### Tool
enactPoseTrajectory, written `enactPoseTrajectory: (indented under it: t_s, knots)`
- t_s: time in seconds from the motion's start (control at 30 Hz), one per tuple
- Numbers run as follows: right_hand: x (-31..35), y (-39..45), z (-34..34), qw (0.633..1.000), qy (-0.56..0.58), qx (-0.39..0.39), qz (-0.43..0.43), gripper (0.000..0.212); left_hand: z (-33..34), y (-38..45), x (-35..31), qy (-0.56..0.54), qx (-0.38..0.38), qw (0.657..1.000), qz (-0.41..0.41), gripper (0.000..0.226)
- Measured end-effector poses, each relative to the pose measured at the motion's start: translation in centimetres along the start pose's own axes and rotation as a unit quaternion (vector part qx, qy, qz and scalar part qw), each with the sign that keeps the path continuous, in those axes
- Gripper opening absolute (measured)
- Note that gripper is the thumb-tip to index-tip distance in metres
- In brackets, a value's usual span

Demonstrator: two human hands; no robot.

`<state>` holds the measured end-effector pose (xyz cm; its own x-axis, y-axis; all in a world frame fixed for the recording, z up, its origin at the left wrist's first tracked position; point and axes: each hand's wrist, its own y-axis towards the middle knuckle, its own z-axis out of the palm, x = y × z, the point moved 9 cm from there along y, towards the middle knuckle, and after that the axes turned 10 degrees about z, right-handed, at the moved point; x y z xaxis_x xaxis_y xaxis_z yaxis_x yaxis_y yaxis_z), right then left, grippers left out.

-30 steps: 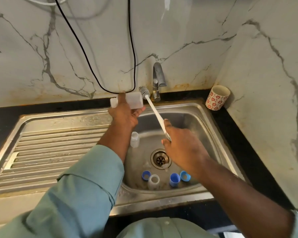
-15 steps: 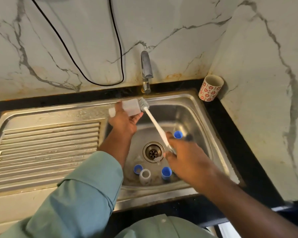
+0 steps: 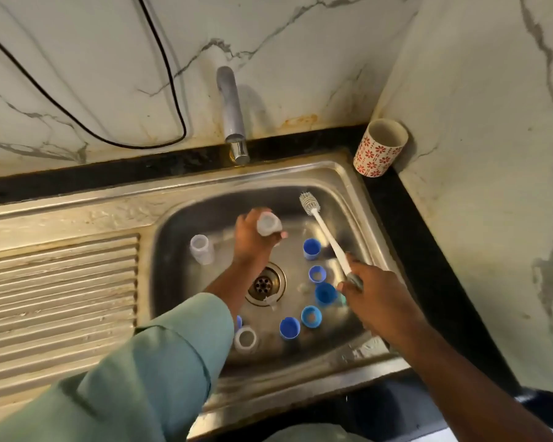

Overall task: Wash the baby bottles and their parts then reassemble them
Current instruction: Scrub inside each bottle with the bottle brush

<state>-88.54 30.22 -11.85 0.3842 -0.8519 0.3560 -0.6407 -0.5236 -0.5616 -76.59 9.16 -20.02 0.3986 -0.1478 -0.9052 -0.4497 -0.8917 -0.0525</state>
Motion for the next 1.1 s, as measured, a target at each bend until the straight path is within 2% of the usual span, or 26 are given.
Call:
enactPoseTrajectory:
  t_s: [0.1, 0.23, 0.33, 0.43, 0.6, 0.7, 0.73, 0.77, 0.83, 0.87, 0.93, 1.0, 1.03, 1.1]
  knots:
    - [-0.3, 1.5, 0.5, 1.0, -0.028, -0.001, -0.003, 0.048, 3.8, 1.5, 2.1, 0.06, 0.077, 0.995, 0.013, 0.055]
    - [-0.8, 3.1, 1.5, 1.0, 0.002, 0.001, -0.011, 0.055, 7.4, 3.0, 4.9, 0.096, 0.147, 0.984, 0.007, 0.054]
    - [-0.9, 3.8, 1.9, 0.998, 0.067, 0.001, -0.016, 0.055, 8.8, 3.9, 5.8, 0.106, 0.159, 0.981, 0.016, 0.056]
    - [-0.4, 3.7, 2.1, 0.997, 0.071, 0.0, -0.03, 0.055, 9.7, 4.5, 6.6, 0.103, 0.164, 0.981, 0.008, 0.063]
    - [-0.4, 3.6, 2.4, 0.998, 0.054, 0.016, -0.027, 0.056, 9.7, 4.1, 7.7, 0.059, 0.165, 0.984, -0.037, 0.096]
    - [0.0, 3.4, 2.2, 0.998, 0.052, 0.005, -0.043, 0.057, 8.8, 3.5, 7.1, 0.076, 0.187, 0.979, -0.023, 0.107]
    - [0.2, 3.2, 2.1, 0.997, 0.054, 0.001, -0.049, 0.057, 7.9, 3.4, 6.7, 0.149, 0.193, 0.97, 0.005, 0.102]
    - [0.4, 3.0, 2.1, 0.997, 0.054, -0.002, -0.056, 0.057, 6.5, 3.3, 5.9, 0.263, 0.188, 0.945, 0.052, 0.09]
    - [0.7, 2.6, 2.1, 0.997, 0.047, -0.001, -0.068, 0.057, 3.3, 3.2, 4.0, 0.453, 0.144, 0.866, 0.157, 0.063]
    - [0.9, 2.4, 2.1, 0.996, 0.043, 0.003, -0.075, 0.057, 1.7, 3.3, 4.0, 0.511, 0.136, 0.83, 0.177, 0.056]
    - [1.1, 1.9, 2.6, 0.995, 0.038, 0.014, -0.091, 0.06, -1.3, 3.8, 5.4, 0.604, 0.152, 0.767, 0.153, 0.05]
    - [1.4, 1.4, 3.3, 0.993, 0.041, 0.029, -0.108, 0.061, -3.9, 3.9, 7.4, 0.67, 0.2, 0.709, 0.094, 0.049]
    - [1.5, 1.3, 3.6, 0.992, 0.045, 0.037, -0.115, 0.06, -4.7, 3.8, 8.4, 0.674, 0.226, 0.7, 0.064, 0.047]
    - [1.7, 0.6, 4.3, 0.989, 0.047, 0.054, -0.127, 0.06, -5.7, 2.9, 9.4, 0.639, 0.262, 0.723, 0.026, 0.046]
